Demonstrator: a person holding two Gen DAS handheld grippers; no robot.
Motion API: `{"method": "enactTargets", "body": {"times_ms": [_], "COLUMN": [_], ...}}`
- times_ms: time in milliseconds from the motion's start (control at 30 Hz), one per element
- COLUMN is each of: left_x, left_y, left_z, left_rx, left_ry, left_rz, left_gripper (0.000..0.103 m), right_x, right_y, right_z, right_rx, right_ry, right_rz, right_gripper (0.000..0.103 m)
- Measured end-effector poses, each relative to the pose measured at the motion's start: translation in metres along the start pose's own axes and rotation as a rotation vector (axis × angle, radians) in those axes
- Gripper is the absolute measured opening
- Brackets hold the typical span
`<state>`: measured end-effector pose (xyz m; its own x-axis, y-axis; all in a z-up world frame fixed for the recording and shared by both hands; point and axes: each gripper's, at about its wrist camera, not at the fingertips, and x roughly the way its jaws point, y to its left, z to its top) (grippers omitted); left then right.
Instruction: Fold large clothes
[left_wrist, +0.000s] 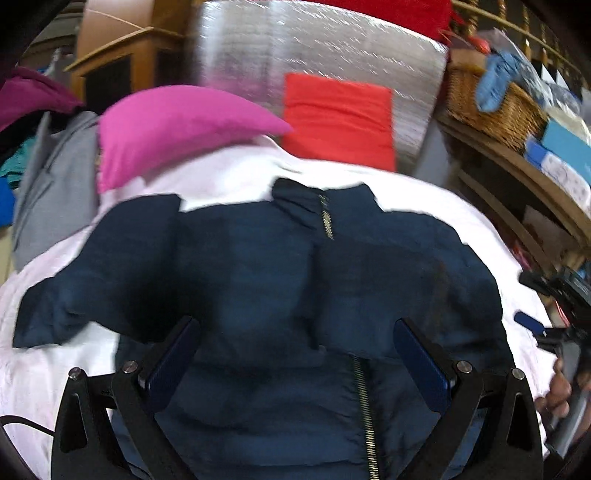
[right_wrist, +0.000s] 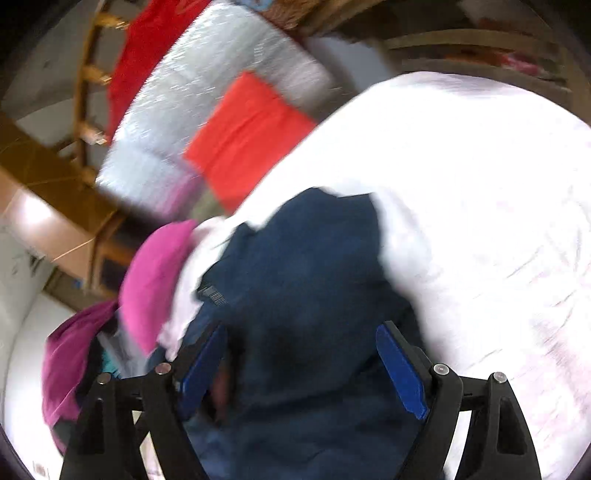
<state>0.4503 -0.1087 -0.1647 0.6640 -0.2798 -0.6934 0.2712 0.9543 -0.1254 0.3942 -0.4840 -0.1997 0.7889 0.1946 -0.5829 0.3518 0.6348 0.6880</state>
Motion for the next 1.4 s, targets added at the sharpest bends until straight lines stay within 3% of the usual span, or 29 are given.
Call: {"method": "enactTargets", "body": {"times_ms": [200,333,433,500,567,667,900,1067,1100,1133,1167,1267,1400], "left_x": [0.022,0.039,0.054,0.056,0.057,0.056,0.019,0.001,-0.004,-0.008,-0.015,-0.029,-0.045], "left_y": [-0.040,-0.057,-0.061,-0.054,-0.046,-0.021,0.048,0.096,0.104,0.112,0.122,0.142,0.171], "left_z": [-0.005,-0.011,-0.012,-0.013,-0.010,-0.003,0.022,0.028,0.029,0.028,0.028,0.025,0.019], "left_rx": [0.077,0.116,0.123,0.090,0.055,-0.036,-0.196,-0.298,-0.313,-0.325,-0.340,-0.370,-0.431], "left_ry": [0.033,0.062,0.075,0.078,0.095,0.103,0.006,-0.020,-0.024,-0.031,-0.044,-0.073,-0.090], "left_rz": [-0.024,0.013,0.078,0.079,0.047,0.021,0.061,0.075,0.072,0.072,0.079,0.123,0.148], "left_gripper": [0.103,0.103,0.102,0.093,0.061,0.042,0.041,0.041,0.041,0.043,0.046,0.055,0.057], "right_x": [0.040,0.055,0.067,0.068,0.068,0.068,0.069,0.068,0.067,0.066,0.062,0.041,0.024], "right_y": [-0.005,-0.007,-0.018,-0.024,-0.024,-0.021,-0.019,-0.017,-0.016,-0.015,-0.015,-0.002,0.043], "right_z": [0.013,0.017,0.017,0.015,0.014,0.008,0.003,0.004,0.004,0.004,0.004,-0.002,-0.017], "right_rx": [0.003,-0.044,-0.038,-0.037,-0.046,-0.094,-0.117,-0.117,-0.111,-0.096,-0.075,-0.089,-0.208], "right_ry": [0.040,0.054,0.079,0.078,0.067,0.043,0.011,0.019,0.030,0.043,0.047,-0.042,-0.109], "right_rz": [-0.114,-0.192,-0.217,-0.208,-0.210,-0.234,-0.243,-0.256,-0.260,-0.263,-0.257,-0.232,-0.155], "right_gripper": [0.081,0.050,0.049,0.049,0.050,0.050,0.050,0.054,0.061,0.074,0.077,0.077,0.077]}}
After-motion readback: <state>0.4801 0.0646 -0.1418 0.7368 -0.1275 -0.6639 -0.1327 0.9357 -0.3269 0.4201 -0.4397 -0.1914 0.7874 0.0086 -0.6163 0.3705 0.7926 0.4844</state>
